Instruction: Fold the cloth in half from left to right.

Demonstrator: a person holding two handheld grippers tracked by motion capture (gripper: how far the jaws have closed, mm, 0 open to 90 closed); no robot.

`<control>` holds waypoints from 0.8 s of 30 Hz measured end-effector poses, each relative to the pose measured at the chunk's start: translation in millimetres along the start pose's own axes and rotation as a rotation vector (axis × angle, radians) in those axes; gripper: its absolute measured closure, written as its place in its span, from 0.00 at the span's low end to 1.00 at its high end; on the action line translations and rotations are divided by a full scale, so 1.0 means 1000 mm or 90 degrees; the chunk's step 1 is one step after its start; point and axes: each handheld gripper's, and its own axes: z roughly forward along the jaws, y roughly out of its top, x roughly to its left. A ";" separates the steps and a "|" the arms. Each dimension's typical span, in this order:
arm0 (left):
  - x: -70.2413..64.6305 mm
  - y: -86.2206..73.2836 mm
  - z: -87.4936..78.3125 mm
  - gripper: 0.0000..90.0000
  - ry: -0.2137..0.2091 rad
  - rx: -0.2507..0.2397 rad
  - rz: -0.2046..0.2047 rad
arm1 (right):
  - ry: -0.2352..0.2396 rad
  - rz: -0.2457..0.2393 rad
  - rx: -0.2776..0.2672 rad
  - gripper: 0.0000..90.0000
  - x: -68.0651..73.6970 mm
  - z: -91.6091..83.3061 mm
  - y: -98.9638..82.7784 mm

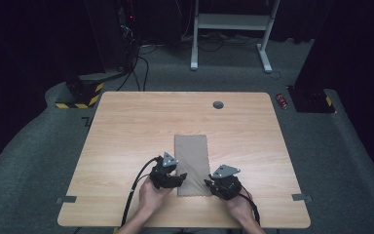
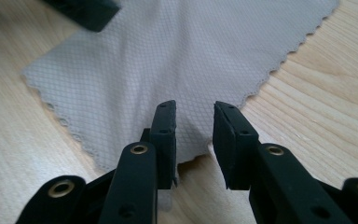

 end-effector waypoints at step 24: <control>-0.009 -0.039 -0.017 0.52 0.062 0.003 0.013 | -0.005 0.011 0.006 0.76 -0.015 0.004 -0.006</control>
